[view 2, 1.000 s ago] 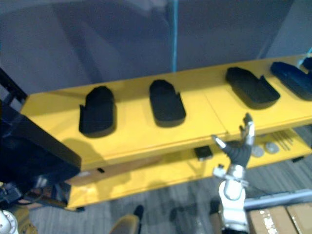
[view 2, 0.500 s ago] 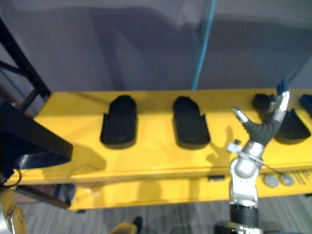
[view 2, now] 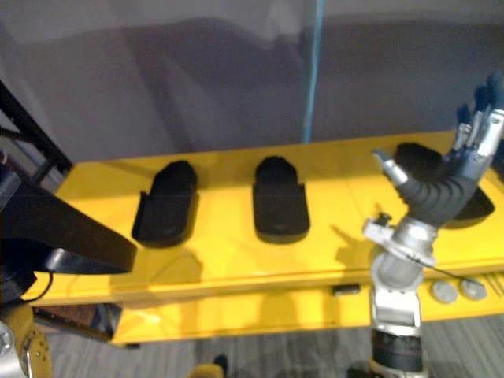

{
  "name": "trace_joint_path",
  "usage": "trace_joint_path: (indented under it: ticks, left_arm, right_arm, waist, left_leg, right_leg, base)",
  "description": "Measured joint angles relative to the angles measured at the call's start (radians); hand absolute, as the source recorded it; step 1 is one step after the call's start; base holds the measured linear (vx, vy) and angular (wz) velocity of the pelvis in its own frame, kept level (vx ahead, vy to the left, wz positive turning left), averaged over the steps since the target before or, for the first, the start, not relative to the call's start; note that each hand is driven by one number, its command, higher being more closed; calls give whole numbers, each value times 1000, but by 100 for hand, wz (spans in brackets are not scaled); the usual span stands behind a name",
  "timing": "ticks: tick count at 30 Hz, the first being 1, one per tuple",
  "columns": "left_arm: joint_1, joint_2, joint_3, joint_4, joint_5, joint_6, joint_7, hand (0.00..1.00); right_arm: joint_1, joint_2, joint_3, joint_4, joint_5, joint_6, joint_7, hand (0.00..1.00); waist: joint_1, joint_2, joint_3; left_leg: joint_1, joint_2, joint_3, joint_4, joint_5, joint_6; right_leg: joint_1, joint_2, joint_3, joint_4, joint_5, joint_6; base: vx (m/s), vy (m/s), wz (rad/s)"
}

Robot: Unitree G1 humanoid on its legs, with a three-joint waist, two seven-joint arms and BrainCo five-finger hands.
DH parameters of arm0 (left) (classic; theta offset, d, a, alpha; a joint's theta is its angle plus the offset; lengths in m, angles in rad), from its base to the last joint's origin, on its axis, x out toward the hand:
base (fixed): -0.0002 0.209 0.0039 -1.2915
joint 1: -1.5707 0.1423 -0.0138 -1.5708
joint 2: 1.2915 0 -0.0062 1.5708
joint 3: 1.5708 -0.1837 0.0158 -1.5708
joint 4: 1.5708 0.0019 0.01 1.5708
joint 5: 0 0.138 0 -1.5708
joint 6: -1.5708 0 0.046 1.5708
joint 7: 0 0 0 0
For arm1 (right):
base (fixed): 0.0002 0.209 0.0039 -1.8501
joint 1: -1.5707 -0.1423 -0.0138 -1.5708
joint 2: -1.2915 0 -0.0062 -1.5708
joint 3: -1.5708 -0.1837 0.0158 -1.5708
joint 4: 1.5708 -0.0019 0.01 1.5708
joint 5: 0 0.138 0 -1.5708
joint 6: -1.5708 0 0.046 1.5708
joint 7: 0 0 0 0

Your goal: Walk over and take plastic housings, then place them on the shelf

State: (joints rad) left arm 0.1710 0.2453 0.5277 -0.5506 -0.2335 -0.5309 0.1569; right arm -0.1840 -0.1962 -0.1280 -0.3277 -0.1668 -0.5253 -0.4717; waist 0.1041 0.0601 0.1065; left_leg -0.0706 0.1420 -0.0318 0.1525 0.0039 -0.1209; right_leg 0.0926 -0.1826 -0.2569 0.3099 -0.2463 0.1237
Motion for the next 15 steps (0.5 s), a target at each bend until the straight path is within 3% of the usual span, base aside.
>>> trace_joint_path:
  ticks: [1, 2, 3, 5, 6, 7, 8, 9, 11, 13, 15]
  left_arm:
    - [4, -5, 0, 0, 9, 1, 0, 100]
    - [21, -13, 0, 1, 16, 3, 0, 100]
    - [37, -17, 2, 4, 15, 3, -2, 100]
    - [37, -17, 2, 20, 12, 1, -6, 100]
    - [39, -17, 7, 26, 7, 0, -6, 100]
    - [49, -16, 42, 33, -4, -17, -6, 100]
    - [52, -16, 49, 34, -6, -21, -6, 100]
    - [61, -14, 72, 40, -13, -36, -6, 100]
    - [63, -11, 83, 70, -35, -35, -18, 100]
    - [60, -12, 92, 129, -34, -29, -22, 100]
    - [66, -16, 125, 142, -33, -29, -22, 100]
  right_arm:
    - [-1, 6, 5, -6, -17, -8, -15, 0]
    - [-8, 12, 13, -8, -65, -19, -55, 0]
    - [-28, 4, 23, -11, -105, -21, -91, 0]
    - [-66, -44, 28, -12, -127, -24, -124, 0]
    - [-80, -56, 30, -10, -128, -25, -127, 0]
    - [-124, -70, 31, 0, -128, -38, -131, 0]
    - [-130, -70, 31, 1, -128, -41, -131, 0]
    - [-144, -80, 30, 1, -124, -50, -134, 0]
    - [-147, -87, 29, 8, -122, -58, -138, 0]
    - [-165, -89, 24, 70, -120, -54, -134, 0]
    - [-190, -90, 26, 117, -119, -48, -132, 0]
  waist:
    - [0, -3, 2]
    - [2, -9, 1]
    - [-4, -3, -3]
    - [-3, 11, -10]
    - [10, 7, -7]
    - [36, 10, -8]
    - [40, 10, -9]
    - [46, 23, -20]
    - [39, 11, -44]
    - [28, -18, -64]
    - [37, -20, -64]
  left_leg:
    - [-2, -2, 23, 0, 4, 18]
    - [-14, -6, 71, -2, -5, 87]
    - [-19, 24, 167, 11, -12, 122]
    - [-38, 46, 241, 10, -23, 125]
    - [-40, 45, 260, 10, -31, 124]
    - [-73, 41, 251, 94, -30, 147]
    - [-74, 40, 249, 116, -26, 153]
    - [-72, 30, 235, 160, -10, 150]
    - [-89, -6, 202, 108, 34, 112]
    - [-80, -44, 117, -70, 158, 69]
    - [-69, -45, 83, -93, 139, 69]
  right_leg:
    - [5, -10, -22, 14, -11, -3]
    - [17, -30, -67, 32, -28, -2]
    - [41, -39, -126, 33, -32, -4]
    - [69, -58, -208, 29, -33, -3]
    - [71, -72, -218, 27, -33, -3]
    - [67, -106, -245, 35, -36, -7]
    - [67, -111, -247, 36, -36, -6]
    - [65, -103, -250, 47, -37, -1]
    - [55, -113, -251, 37, -51, 3]
    - [43, -82, -238, -36, -39, -16]
    - [43, -78, -235, -53, -21, 2]
  base:
    - [-82, 11, 89]
    - [-64, -26, 120]
    - [-56, -45, 135]
    - [-24, -10, 123]
    - [-36, 56, 97]
    - [-16, 62, 44]
    - [26, 59, 39]
    - [46, 92, 51]
    - [12, 71, 67]
    - [-61, 66, 74]
    - [-17, 63, 17]
